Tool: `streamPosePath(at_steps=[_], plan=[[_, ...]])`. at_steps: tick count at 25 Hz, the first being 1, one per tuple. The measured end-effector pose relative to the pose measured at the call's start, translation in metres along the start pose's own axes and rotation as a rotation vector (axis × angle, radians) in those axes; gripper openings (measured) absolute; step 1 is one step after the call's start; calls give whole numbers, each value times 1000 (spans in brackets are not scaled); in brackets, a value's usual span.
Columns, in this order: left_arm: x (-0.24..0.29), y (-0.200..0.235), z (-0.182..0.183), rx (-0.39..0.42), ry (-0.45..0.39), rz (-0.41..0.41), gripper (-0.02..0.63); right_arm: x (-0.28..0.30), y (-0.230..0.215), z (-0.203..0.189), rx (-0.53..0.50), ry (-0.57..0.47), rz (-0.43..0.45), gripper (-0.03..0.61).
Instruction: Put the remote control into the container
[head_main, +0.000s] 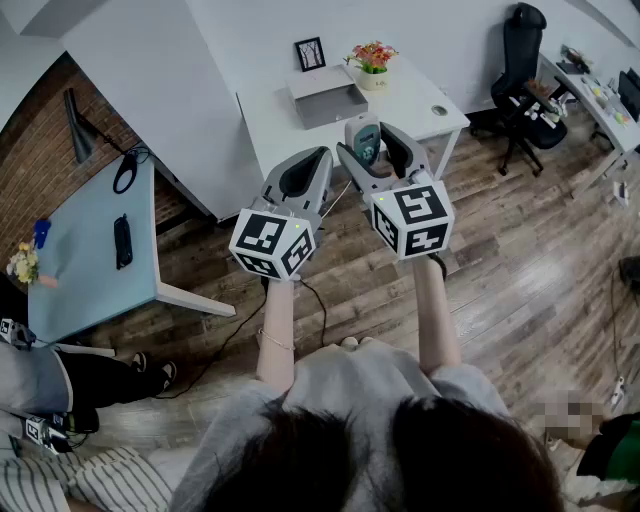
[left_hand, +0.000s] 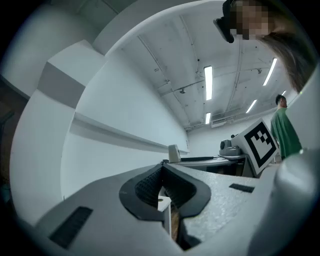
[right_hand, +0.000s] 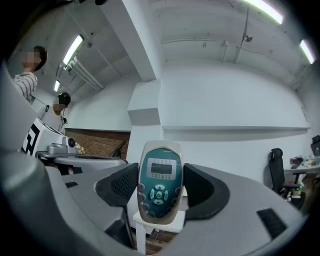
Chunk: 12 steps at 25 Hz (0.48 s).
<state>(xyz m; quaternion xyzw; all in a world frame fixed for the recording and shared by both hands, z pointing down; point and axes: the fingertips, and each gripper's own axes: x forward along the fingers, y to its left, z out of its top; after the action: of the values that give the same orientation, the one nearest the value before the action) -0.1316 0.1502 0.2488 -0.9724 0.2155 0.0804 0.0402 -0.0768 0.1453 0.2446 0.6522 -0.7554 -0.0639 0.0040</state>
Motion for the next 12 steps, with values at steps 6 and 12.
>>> streamPosePath(at_steps=[6, 12], plan=[[-3, -1, 0, 4, 1, -2, 3, -2, 4, -6, 8, 5, 4, 284], [-1, 0, -4, -6, 10, 0, 3, -2, 1, -9, 18, 15, 10, 284]])
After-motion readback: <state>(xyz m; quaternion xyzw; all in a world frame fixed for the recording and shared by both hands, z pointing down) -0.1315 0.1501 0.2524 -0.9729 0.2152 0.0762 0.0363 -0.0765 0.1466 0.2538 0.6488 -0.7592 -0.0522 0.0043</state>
